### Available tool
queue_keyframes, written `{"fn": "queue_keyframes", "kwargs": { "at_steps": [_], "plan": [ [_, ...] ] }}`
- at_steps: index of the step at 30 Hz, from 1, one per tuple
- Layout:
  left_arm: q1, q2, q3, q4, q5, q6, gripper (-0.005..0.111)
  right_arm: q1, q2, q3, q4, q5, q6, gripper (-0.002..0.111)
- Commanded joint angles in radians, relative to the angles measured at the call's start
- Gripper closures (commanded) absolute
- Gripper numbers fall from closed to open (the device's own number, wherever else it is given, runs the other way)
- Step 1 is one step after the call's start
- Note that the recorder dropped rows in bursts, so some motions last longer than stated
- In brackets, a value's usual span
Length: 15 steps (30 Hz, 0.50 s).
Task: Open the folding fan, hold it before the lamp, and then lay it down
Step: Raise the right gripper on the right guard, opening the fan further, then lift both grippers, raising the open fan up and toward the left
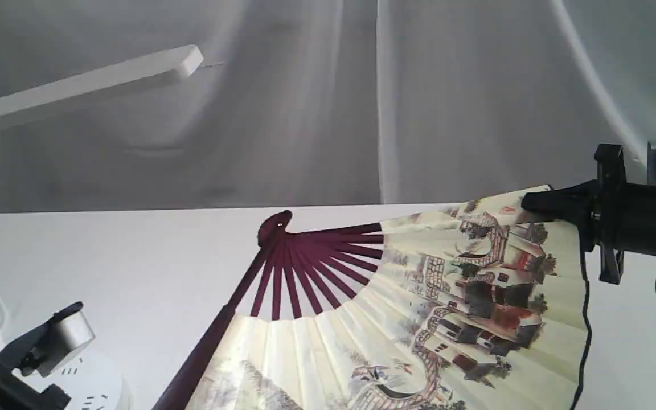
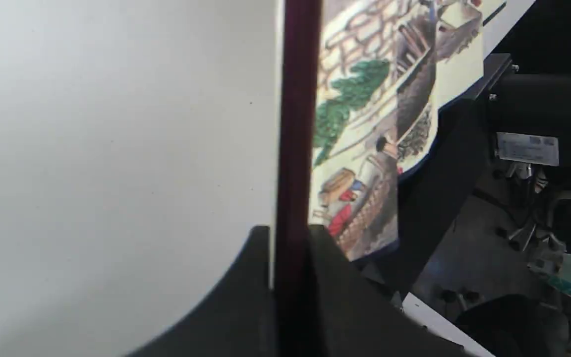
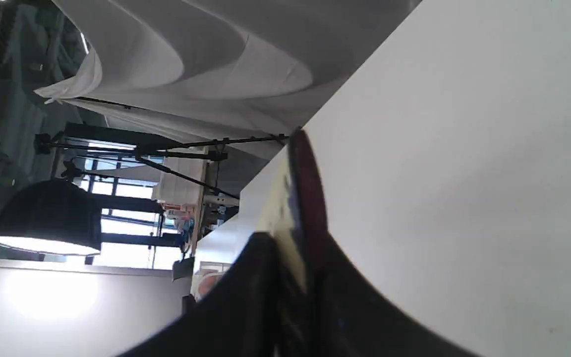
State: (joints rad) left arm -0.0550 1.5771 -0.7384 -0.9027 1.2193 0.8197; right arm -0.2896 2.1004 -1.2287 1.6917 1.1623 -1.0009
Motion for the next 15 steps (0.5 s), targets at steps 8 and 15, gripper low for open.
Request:
{"fn": "queue_keyframes", "kwargs": {
  "at_steps": [8,15],
  "plan": [
    [-0.002,-0.007,0.005,-0.039,0.002,0.045,0.107,-0.011,0.0,-0.008,0.047,-0.017,0.0,0.108],
    [-0.002,-0.007,0.005,-0.059,0.002,0.041,0.107,-0.009,0.0,-0.008,0.053,-0.011,0.026,0.108]
  ]
}}
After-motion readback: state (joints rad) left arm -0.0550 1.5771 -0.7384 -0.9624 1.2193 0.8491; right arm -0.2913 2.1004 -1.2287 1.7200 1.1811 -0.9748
